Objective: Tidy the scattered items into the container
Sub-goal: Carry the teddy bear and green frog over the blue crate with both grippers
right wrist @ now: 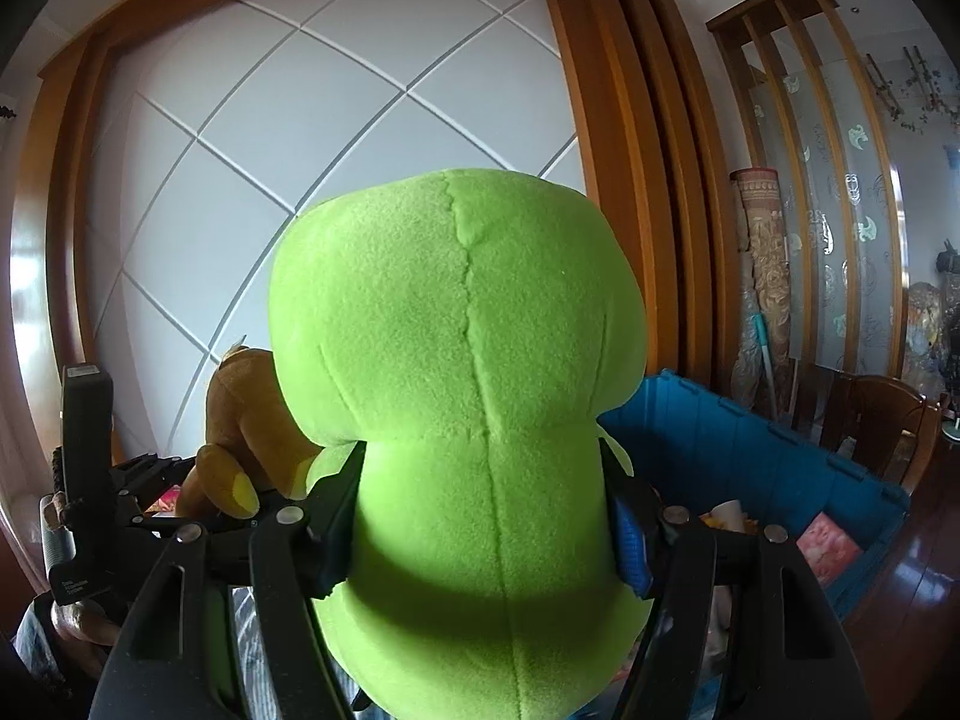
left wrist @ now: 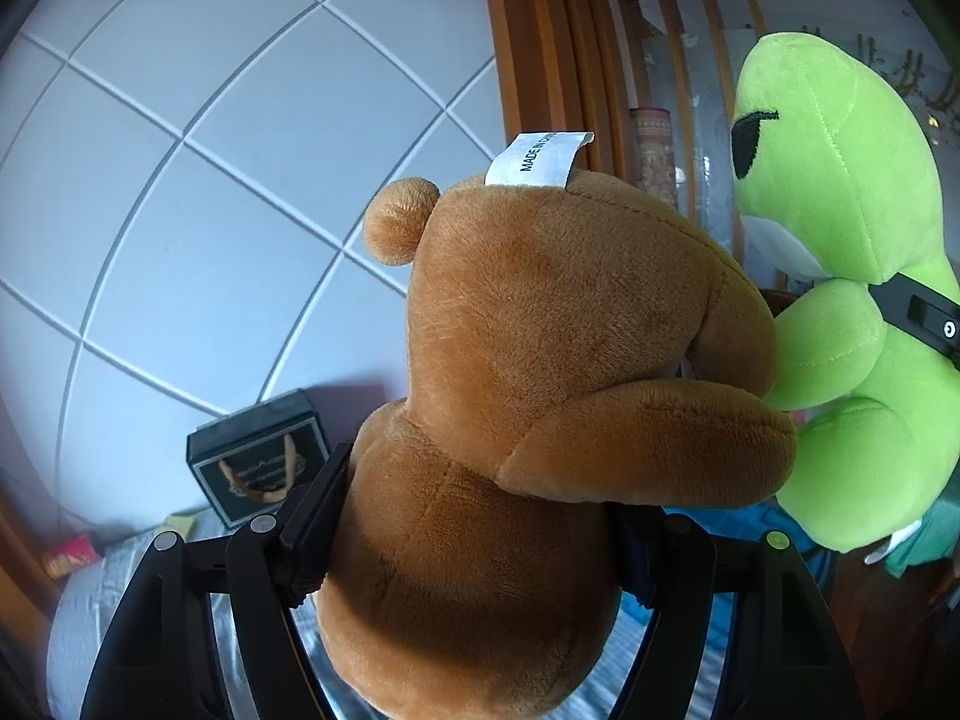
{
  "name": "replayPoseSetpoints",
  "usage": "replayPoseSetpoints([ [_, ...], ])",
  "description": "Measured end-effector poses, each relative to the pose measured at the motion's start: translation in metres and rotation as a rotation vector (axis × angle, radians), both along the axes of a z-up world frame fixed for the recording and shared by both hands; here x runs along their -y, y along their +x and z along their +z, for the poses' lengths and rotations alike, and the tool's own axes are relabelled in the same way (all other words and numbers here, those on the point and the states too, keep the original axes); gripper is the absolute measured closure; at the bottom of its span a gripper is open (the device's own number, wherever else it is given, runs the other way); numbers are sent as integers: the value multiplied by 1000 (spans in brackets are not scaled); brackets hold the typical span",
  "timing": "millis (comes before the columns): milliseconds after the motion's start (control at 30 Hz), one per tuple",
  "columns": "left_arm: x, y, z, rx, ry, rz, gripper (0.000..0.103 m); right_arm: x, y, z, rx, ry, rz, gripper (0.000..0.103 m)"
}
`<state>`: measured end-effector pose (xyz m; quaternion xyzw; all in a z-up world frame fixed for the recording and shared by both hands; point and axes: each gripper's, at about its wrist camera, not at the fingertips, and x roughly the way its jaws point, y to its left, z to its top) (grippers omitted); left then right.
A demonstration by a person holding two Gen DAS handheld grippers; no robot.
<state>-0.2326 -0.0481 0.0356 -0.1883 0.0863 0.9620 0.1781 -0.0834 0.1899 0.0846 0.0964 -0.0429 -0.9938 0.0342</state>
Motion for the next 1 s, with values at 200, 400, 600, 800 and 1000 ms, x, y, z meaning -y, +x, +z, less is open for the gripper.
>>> replayPoseSetpoints([
  [200, -88, -22, 12, -11, -11, 16, 28, -100, -17, 21, 24, -3, -29, 36],
  [400, -157, -50, 19, 21, -64, 42, 28, -190, -65, 9, 89, -33, -74, 36],
  [600, -211, -79, 20, 38, -124, 37, 28, -237, -105, -12, 163, -44, -110, 36],
  [800, -249, -97, 27, 65, -165, 34, 27, -251, -146, -21, 230, -63, -125, 35],
  [1000, -286, -111, 33, 82, -192, 34, 26, -262, -177, -22, 263, -81, -149, 28],
])
